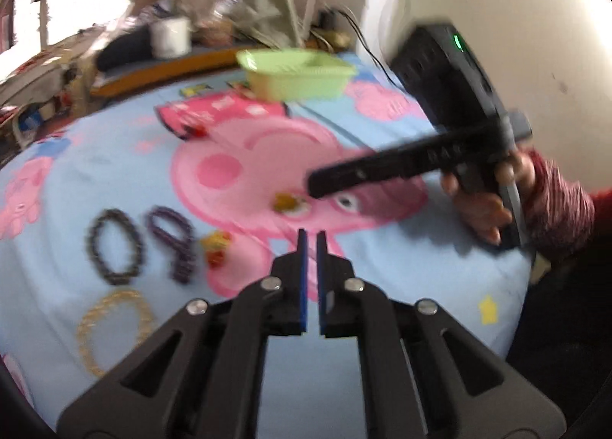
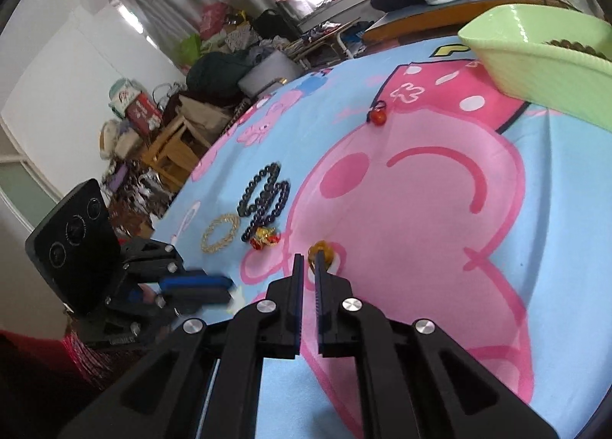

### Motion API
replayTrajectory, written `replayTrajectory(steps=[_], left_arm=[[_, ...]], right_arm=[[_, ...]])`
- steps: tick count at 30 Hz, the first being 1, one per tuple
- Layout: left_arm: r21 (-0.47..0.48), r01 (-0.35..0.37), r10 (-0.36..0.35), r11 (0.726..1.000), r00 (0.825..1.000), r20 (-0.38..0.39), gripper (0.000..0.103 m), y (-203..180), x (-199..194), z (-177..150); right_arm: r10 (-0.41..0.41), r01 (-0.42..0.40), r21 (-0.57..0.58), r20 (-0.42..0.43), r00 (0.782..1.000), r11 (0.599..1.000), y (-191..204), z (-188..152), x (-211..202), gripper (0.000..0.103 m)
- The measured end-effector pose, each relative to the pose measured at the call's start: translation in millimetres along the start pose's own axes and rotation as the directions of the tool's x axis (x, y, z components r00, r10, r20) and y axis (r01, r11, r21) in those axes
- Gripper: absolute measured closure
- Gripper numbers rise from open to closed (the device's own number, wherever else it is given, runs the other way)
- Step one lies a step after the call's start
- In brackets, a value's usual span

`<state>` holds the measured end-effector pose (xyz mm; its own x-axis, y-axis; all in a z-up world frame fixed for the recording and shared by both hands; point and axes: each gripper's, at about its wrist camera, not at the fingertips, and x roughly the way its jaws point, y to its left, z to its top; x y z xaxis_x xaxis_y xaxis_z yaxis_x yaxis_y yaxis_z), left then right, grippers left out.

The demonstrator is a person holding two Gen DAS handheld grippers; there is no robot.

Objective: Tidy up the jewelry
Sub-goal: 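Grasp the small yellow charm with the right tool while the left tool grasps the red-gold charm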

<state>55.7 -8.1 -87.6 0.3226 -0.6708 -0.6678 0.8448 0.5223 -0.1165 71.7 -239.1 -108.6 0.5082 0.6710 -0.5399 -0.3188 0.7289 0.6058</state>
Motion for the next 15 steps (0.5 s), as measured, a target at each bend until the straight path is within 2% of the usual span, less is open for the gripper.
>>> replayTrajectory(steps=[2,5,8,9,10,11,12,15], left_arm=[[-0.056,-0.071,0.071,0.996,0.998,-0.001,0.089,12.8,-2.1,1.9],[-0.078,-0.152,0.149,0.985,0.988,-0.034,0.088,24.8,3.5,2.0],[-0.059,-0.184,0.181,0.981,0.982,-0.051,0.088,26.2,10.1,2.8],[-0.049,-0.189,0.187,0.981,0.981,-0.052,0.088,25.2,11.6,3.3],[-0.032,-0.197,0.195,0.980,0.979,-0.055,0.088,22.9,14.4,4.1],[-0.015,-0.208,0.206,0.978,0.977,-0.061,0.085,21.0,18.1,5.0],[-0.001,-0.220,0.219,0.976,0.973,-0.066,0.077,19.9,18.9,4.6],[0.018,-0.225,0.226,0.974,0.971,-0.080,0.073,18.9,23.3,4.2]], right_arm=[[0.005,-0.005,-0.007,0.023,1.000,1.000,2.6,-0.8,-2.2,0.103],[-0.012,0.014,-0.054,0.034,0.999,0.998,11.4,-3.6,-2.8,0.103],[-0.026,0.028,-0.087,0.025,0.999,0.996,17.3,-4.9,-1.7,0.103],[-0.043,0.046,-0.096,0.028,0.999,0.994,19.5,-6.3,-2.3,0.084],[-0.054,0.058,-0.104,0.034,0.998,0.993,20.5,-6.9,-3.4,0.076],[-0.059,0.064,-0.117,0.040,0.997,0.991,22.0,-7.3,-4.6,0.071],[-0.056,0.061,-0.132,0.038,0.998,0.989,24.5,-7.9,-4.2,0.071],[-0.094,0.096,-0.154,0.022,0.995,0.983,28.1,-9.0,0.7,0.071]])
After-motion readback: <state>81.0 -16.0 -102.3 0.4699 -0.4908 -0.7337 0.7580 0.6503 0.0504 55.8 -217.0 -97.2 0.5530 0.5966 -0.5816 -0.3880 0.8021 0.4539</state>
